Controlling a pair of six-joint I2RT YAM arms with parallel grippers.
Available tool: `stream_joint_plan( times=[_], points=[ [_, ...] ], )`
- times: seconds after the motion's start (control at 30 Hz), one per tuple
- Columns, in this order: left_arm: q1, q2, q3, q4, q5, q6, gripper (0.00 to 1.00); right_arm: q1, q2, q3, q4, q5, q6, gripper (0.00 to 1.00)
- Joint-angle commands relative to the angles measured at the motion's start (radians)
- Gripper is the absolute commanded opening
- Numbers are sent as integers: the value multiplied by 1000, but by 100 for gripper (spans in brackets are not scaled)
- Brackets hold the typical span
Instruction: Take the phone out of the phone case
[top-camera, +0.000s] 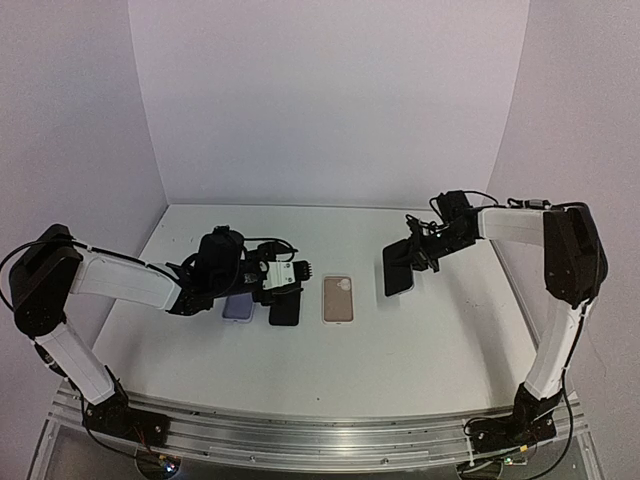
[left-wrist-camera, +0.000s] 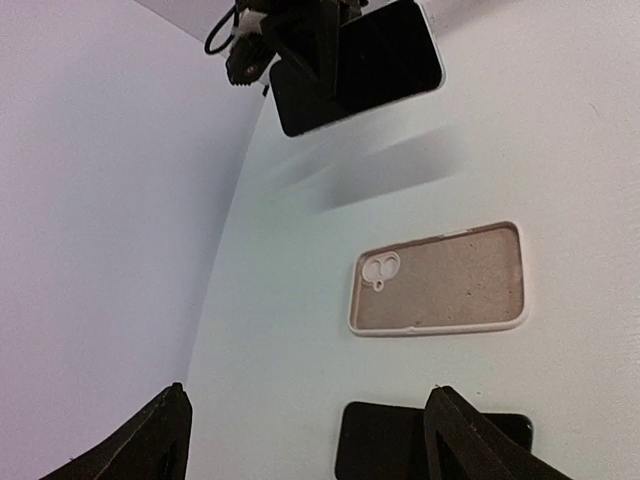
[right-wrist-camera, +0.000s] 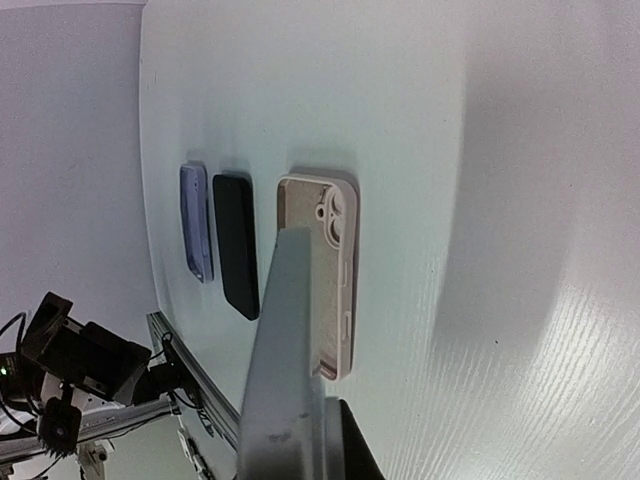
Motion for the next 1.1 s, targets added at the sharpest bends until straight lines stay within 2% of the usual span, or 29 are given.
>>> stream_joint_plan(
  times=[0.0, 0.27, 0.47, 0.73, 0.87, 0.97, 1.07],
  points=[
    [0, -31, 23, -93, -50, -100, 81, 12, 59, 17, -42, -99, -76, 0],
    [0, -23, 25, -75, -55, -99, 81, 33, 154, 54, -34, -60, -46, 0],
    [-1, -14, 31, -68, -56, -104, 81, 49, 229, 61, 66, -52, 38, 0],
    [1, -23, 21, -67, -64, -99, 82, 54, 278, 65, 73, -2, 36, 0],
    [1, -25, 22, -66, -65, -104, 82, 52, 281, 64, 69, 29, 32, 13],
    [1, -27, 20, -64, -67, -97, 82, 52, 268, 51, 58, 59, 25, 33],
    [1, -25, 19, -64, -65, -100, 82, 51, 268, 54, 42, 72, 16, 40]
  ],
)
